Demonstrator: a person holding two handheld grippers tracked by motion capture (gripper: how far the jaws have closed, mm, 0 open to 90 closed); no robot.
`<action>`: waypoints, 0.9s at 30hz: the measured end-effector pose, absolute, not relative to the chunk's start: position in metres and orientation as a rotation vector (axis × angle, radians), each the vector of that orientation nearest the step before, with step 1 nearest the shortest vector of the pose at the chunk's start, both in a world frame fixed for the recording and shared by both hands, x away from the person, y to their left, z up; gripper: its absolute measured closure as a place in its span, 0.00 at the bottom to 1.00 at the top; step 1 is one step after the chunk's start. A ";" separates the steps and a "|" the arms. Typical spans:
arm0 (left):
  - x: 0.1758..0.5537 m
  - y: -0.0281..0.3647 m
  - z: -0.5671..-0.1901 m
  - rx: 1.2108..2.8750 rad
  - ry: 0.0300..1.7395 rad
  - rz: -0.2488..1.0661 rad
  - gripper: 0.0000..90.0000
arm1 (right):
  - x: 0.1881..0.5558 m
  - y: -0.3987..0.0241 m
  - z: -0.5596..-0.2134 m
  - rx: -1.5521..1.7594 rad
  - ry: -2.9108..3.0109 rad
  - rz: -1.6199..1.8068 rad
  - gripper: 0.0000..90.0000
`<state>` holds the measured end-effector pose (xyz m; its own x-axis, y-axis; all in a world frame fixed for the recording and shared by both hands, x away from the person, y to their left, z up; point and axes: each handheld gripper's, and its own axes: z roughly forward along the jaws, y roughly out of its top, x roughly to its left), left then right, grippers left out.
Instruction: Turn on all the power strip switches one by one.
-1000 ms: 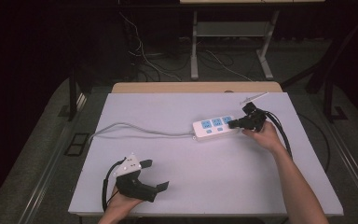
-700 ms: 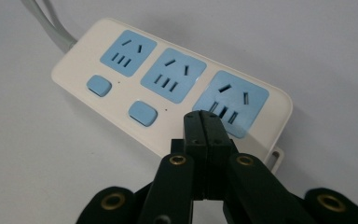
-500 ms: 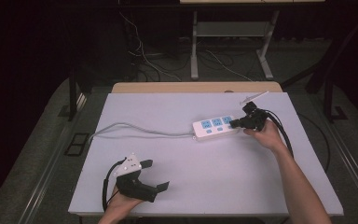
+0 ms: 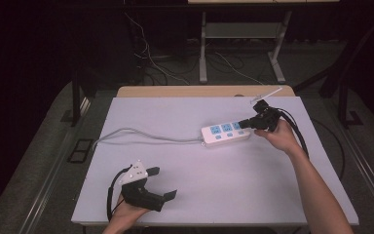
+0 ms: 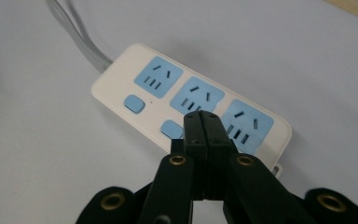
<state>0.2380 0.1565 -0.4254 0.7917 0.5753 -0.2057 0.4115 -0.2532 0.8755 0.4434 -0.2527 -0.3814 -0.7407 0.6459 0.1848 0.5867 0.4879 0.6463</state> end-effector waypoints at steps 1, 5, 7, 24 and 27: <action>0.238 0.157 -0.425 1.885 0.749 0.186 0.00 | 0.443 -0.251 -0.379 1.089 2.639 1.101 1.00; 0.238 0.157 -0.425 1.883 0.749 0.184 0.00 | 0.442 -0.246 -0.370 1.057 2.650 1.105 1.00; 0.238 0.157 -0.425 1.883 0.748 0.184 0.00 | 0.441 -0.243 -0.366 1.040 2.656 1.107 1.00; 0.238 0.157 -0.425 1.880 0.747 0.185 0.00 | 0.442 -0.217 -0.369 0.967 2.713 1.092 1.00; 0.238 0.157 -0.425 1.880 0.748 0.185 0.00 | 0.442 -0.214 -0.371 0.963 2.724 1.087 1.00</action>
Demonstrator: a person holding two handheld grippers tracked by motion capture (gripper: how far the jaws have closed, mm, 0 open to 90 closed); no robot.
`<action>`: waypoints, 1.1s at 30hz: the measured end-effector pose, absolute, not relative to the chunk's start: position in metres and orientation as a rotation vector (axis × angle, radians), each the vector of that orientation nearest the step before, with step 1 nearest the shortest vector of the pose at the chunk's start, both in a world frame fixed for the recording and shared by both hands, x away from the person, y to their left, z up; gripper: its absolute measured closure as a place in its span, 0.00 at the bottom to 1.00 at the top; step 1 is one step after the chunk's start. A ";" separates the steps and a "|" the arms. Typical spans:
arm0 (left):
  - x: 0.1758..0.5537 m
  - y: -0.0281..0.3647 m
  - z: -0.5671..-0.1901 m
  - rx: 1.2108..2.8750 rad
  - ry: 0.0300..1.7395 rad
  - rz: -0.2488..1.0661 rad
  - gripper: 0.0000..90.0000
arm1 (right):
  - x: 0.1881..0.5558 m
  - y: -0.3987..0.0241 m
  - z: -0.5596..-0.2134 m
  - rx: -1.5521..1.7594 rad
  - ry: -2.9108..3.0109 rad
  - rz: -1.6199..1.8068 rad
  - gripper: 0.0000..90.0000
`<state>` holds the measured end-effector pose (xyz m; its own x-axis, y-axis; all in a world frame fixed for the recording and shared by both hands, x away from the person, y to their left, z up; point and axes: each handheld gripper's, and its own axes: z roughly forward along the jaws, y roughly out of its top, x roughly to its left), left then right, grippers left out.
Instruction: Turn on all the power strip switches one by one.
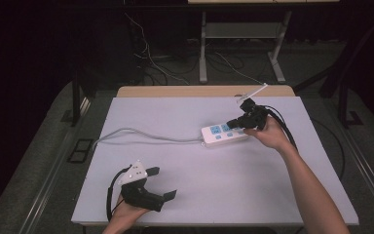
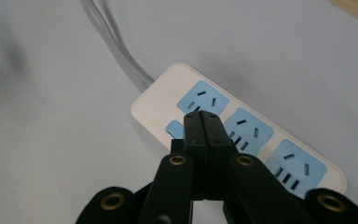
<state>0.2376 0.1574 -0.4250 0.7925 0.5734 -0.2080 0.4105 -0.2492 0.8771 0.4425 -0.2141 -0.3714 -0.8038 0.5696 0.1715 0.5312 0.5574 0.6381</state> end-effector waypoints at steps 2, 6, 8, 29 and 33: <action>0.238 0.157 -0.425 1.880 0.748 0.184 0.00 | 0.443 -0.212 -0.373 0.964 2.729 1.083 1.00; 0.238 0.158 -0.425 1.878 0.748 0.183 0.00 | 0.445 -0.209 -0.378 0.973 2.742 1.070 1.00; 0.238 0.158 -0.425 1.877 0.749 0.183 0.00 | 0.446 -0.209 -0.381 0.973 2.747 1.063 1.00; 0.238 0.158 -0.425 1.877 0.750 0.184 0.00 | 0.457 -0.207 -0.403 1.021 2.794 0.953 1.00; 0.238 0.159 -0.425 1.875 0.750 0.186 0.00 | 0.457 -0.208 -0.406 1.028 2.801 0.925 1.00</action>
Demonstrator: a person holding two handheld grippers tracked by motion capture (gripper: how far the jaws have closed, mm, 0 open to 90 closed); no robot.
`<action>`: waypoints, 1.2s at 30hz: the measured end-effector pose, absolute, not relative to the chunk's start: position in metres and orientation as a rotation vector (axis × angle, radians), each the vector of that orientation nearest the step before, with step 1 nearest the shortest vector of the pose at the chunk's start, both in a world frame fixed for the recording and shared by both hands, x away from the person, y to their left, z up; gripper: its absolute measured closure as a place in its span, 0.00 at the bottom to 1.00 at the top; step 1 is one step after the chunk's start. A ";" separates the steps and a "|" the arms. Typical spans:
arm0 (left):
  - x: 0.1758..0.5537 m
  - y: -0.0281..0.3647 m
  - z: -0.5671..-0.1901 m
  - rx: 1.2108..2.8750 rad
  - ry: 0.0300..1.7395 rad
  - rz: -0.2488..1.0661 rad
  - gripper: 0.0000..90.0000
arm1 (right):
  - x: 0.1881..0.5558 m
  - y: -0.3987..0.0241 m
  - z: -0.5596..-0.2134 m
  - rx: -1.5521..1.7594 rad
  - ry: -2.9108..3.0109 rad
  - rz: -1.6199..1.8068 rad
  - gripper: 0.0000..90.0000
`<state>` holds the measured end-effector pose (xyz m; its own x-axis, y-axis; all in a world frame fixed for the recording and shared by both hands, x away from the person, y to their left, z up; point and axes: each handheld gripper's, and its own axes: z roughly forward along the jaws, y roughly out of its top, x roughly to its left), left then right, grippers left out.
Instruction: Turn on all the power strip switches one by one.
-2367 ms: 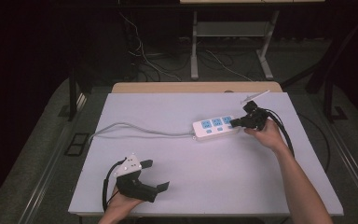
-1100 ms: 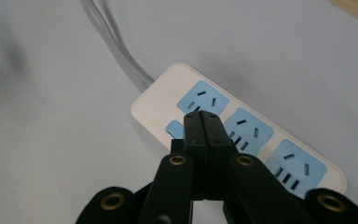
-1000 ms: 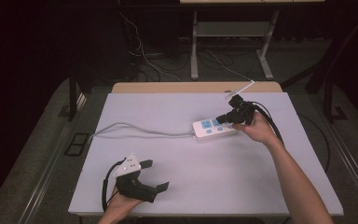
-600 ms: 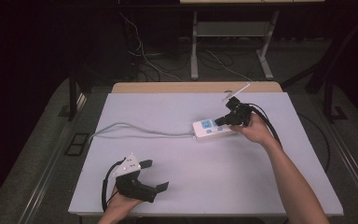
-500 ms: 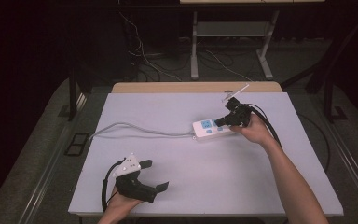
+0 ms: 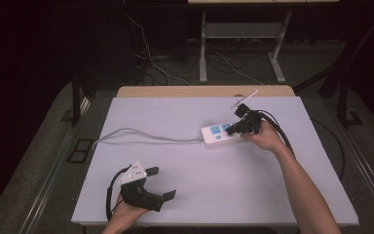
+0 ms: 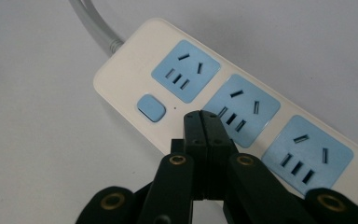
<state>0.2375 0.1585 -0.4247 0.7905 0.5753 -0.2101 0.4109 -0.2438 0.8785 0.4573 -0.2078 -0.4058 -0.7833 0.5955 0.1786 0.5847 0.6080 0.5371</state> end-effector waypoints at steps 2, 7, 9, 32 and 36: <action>0.238 0.159 -0.425 1.875 0.751 0.186 0.00 | 0.458 -0.208 -0.406 1.028 2.800 0.933 1.00; 0.237 0.158 -0.425 1.879 0.747 0.183 0.00 | 0.457 -0.209 -0.406 1.018 2.793 0.927 1.00; 0.237 0.158 -0.425 1.878 0.747 0.183 0.00 | 0.457 -0.210 -0.407 1.020 2.790 0.943 1.00; 0.236 0.158 -0.425 1.878 0.749 0.188 0.00 | 0.457 -0.221 -0.415 1.042 2.740 1.022 1.00; 0.235 0.157 -0.424 1.880 0.743 0.189 0.00 | 0.458 -0.230 -0.418 1.083 2.745 1.088 1.00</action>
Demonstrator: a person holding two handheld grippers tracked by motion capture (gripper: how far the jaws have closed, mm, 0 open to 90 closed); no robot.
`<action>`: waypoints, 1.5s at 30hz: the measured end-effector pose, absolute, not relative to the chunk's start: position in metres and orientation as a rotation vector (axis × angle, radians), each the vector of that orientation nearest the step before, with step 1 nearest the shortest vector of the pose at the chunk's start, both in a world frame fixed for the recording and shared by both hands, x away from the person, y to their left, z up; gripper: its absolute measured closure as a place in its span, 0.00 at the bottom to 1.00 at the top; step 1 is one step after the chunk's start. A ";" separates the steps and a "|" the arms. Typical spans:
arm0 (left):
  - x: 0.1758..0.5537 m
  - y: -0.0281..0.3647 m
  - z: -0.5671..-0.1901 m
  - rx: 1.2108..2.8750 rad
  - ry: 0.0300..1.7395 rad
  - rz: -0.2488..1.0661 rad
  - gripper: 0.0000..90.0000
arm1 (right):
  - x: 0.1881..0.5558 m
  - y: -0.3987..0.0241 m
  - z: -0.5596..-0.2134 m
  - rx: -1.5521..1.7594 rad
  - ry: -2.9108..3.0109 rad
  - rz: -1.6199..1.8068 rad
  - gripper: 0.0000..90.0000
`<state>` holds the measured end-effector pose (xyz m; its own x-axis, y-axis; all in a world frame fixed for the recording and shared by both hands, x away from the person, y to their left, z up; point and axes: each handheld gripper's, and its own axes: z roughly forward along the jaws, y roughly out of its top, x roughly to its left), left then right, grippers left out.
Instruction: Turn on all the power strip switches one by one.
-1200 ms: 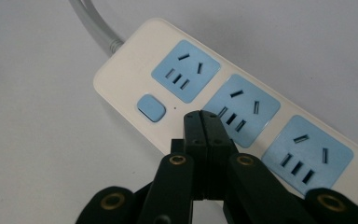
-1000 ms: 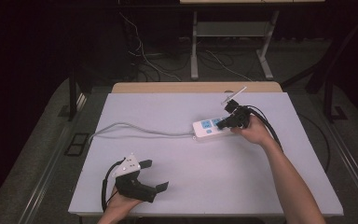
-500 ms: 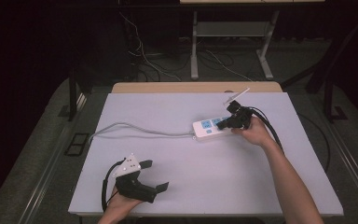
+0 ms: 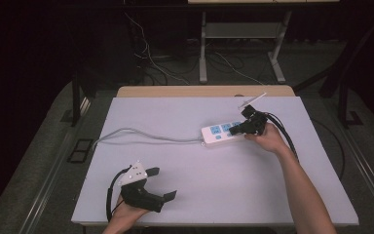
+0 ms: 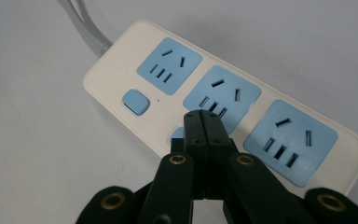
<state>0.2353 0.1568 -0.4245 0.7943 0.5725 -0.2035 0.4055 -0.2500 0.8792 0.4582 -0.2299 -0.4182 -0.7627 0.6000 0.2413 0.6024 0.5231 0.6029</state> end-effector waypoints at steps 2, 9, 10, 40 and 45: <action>0.236 0.157 -0.425 1.879 0.746 0.188 0.00 | 0.456 -0.229 -0.418 -1.088 -2.754 -1.094 1.00; 0.236 0.159 -0.424 1.875 0.750 0.190 0.00 | 0.455 -0.226 -0.415 -1.083 -2.744 -1.098 1.00; 0.237 0.159 -0.424 1.876 0.750 0.191 0.00 | 0.455 -0.224 -0.415 -1.079 -2.743 -1.095 1.00; 0.237 0.158 -0.425 1.879 0.751 0.193 0.00 | 0.454 -0.224 -0.419 -1.079 -2.731 -1.119 1.00; 0.236 0.157 -0.425 1.881 0.747 0.195 0.00 | 0.453 -0.224 -0.420 -1.086 -2.733 -1.121 1.00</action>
<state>0.2358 0.1574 -0.4247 0.7914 0.5774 -0.2006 0.4057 -0.2507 0.8790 0.4527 -0.2237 -0.4197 -0.7620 0.6011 0.2409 0.5971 0.5082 0.6206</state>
